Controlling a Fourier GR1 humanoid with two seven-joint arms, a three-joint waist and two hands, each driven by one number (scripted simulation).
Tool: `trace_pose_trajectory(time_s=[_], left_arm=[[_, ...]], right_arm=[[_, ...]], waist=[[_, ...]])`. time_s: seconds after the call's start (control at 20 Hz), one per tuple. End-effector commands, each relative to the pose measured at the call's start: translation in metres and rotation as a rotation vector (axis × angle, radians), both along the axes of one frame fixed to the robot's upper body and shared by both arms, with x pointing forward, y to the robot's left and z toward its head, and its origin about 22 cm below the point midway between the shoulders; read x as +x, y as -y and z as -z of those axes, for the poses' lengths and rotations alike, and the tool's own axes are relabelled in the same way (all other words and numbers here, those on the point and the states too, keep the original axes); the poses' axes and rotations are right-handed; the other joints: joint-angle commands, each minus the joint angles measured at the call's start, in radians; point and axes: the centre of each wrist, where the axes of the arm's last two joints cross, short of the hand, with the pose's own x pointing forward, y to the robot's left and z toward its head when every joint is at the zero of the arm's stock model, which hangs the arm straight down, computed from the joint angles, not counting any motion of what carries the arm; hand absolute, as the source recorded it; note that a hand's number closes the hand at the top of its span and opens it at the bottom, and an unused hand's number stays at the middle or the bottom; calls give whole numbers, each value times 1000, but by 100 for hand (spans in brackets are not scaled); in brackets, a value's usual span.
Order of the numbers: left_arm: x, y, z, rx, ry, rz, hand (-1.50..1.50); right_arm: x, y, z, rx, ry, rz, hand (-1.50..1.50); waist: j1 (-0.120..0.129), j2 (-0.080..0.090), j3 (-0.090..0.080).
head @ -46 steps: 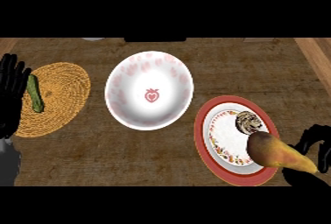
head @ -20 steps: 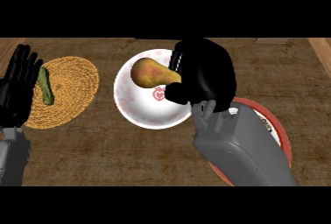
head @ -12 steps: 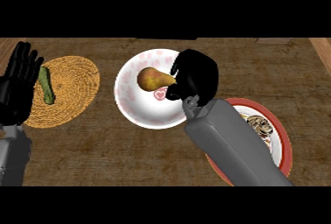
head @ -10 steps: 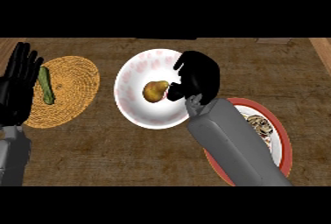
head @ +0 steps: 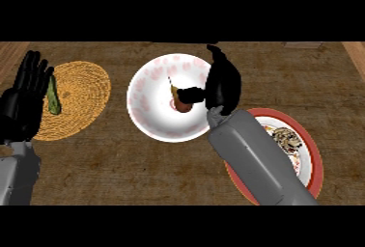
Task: Pick the pear from the plate and place it in the bowl
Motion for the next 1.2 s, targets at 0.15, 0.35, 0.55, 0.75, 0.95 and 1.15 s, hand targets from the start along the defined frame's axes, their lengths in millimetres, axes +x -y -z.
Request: trace_pose_trajectory(time_s=[0.15, 0.35, 0.55, 0.75, 0.95, 1.15], left_arm=[[-18, -11, 7, -9, -5, -13, 0], [-13, -24, 3, 2, -12, -61, 0], [-5, -12, 2, 2, 6, -66, 0], [-15, -18, 1, -3, -10, -58, 0], [-15, -15, 17, -3, 9, -52, 0], [-13, -16, 12, 0, -11, -46, 0]], right_arm=[[7, 18, 4, 131, 253, 237, -150], [-12, 39, -12, 187, 287, 314, -150], [-45, 79, 6, 237, 303, 360, -150], [-88, 136, 1, 264, 340, 357, -150], [-137, 157, 9, 274, 387, 353, -150], [-168, 197, 16, 275, 388, 350, -150]], waist=[[-28, -10, -1], [-60, -18, -1], [-64, -14, 0], [-64, -15, 0], [-59, -11, 0], [-55, -9, 1]])
